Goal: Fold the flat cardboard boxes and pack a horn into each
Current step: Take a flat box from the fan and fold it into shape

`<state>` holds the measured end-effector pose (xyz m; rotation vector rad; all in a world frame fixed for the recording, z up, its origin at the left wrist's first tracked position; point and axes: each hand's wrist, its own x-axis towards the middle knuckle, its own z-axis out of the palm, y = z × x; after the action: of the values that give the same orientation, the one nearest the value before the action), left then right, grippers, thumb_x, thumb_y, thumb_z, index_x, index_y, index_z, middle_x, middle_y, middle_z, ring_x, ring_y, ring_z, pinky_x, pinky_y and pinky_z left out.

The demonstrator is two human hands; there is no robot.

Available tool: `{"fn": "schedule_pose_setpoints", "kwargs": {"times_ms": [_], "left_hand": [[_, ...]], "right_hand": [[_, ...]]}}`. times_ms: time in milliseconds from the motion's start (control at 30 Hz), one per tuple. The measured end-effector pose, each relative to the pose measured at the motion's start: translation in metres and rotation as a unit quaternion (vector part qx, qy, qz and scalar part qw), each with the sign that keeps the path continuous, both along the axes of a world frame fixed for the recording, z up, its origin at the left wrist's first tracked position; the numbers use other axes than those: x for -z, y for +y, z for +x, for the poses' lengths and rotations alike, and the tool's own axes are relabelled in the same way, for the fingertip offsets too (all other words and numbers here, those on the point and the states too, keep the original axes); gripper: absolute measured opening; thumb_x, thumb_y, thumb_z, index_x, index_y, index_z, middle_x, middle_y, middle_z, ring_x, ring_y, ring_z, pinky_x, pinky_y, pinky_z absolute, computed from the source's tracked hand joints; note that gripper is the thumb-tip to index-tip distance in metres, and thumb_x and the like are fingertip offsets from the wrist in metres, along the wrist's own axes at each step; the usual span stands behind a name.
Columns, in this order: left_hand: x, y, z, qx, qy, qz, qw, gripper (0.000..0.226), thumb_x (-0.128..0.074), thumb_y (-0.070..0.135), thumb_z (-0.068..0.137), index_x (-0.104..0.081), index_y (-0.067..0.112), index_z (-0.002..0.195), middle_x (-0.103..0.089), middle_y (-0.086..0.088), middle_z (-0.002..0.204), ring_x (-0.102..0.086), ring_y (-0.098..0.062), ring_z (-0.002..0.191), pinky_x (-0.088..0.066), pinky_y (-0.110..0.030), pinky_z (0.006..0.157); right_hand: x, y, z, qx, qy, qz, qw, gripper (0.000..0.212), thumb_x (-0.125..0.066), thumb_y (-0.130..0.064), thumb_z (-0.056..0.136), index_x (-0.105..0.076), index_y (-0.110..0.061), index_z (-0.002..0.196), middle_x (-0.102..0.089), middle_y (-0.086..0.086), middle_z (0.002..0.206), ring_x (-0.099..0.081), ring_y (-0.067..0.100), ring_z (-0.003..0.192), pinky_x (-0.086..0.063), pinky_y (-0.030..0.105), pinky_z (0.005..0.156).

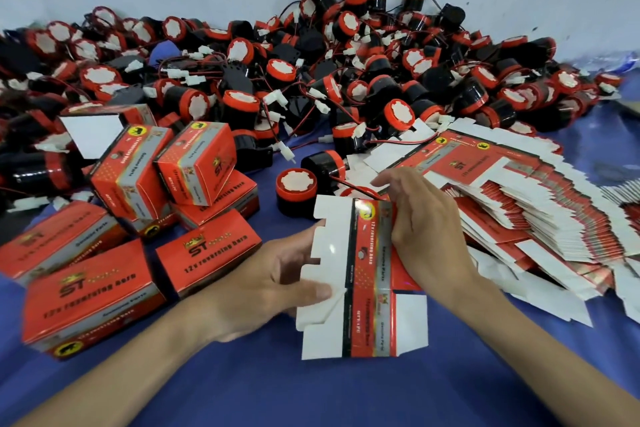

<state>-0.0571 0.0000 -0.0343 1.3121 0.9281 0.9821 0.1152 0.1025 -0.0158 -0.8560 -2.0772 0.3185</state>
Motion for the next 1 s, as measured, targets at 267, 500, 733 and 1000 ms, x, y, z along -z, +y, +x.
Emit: {"fn": "schedule_pose_setpoints", "kwargs": {"times_ms": [267, 500, 733, 1000], "left_hand": [[0.001, -0.002, 0.003, -0.023, 0.036, 0.030, 0.999, 0.046, -0.065, 0.011, 0.087, -0.057, 0.034, 0.126, -0.065, 0.006, 0.124, -0.060, -0.013, 0.116, -0.051, -0.022, 0.087], [0.001, 0.000, 0.013, -0.147, 0.038, 0.106, 0.983, 0.049, -0.065, 0.019, 0.086, -0.055, 0.024, 0.134, -0.069, 0.020, 0.100, -0.064, 0.004, 0.092, -0.050, -0.013, 0.072], [0.005, 0.003, 0.015, -0.243, 0.102, 0.141, 0.954, 0.043, -0.067, 0.001, 0.085, -0.058, 0.026, 0.119, -0.070, 0.018, 0.107, -0.065, 0.000, 0.100, -0.052, -0.015, 0.076], [0.012, 0.002, 0.017, -0.308, 0.114, 0.191, 0.925, 0.026, -0.054, -0.011, 0.089, -0.040, 0.009, 0.080, -0.066, 0.019, 0.084, -0.059, -0.005, 0.066, -0.041, -0.017, 0.052]], "right_hand": [[0.006, 0.005, 0.001, -0.017, -0.017, -0.024, 0.999, 0.022, -0.046, -0.018, 0.091, -0.061, -0.003, 0.097, -0.058, -0.005, 0.080, -0.054, 0.009, 0.067, -0.037, -0.001, 0.072], [-0.001, -0.003, 0.007, -0.124, -0.077, -0.002, 0.989, 0.048, -0.046, -0.051, 0.091, -0.059, -0.014, 0.120, -0.061, -0.005, 0.101, -0.054, 0.002, 0.084, -0.041, 0.007, 0.071], [-0.020, -0.014, 0.018, -0.238, -0.178, 0.096, 0.950, 0.068, -0.053, -0.060, 0.082, -0.058, -0.008, 0.125, -0.066, 0.005, 0.118, -0.064, 0.017, 0.101, -0.052, 0.035, 0.086], [-0.018, -0.022, 0.015, -0.262, -0.224, 0.112, 0.932, 0.094, -0.073, -0.051, 0.075, -0.030, -0.009, 0.147, -0.033, 0.001, 0.153, -0.036, 0.013, 0.138, -0.035, 0.034, 0.110]]}}
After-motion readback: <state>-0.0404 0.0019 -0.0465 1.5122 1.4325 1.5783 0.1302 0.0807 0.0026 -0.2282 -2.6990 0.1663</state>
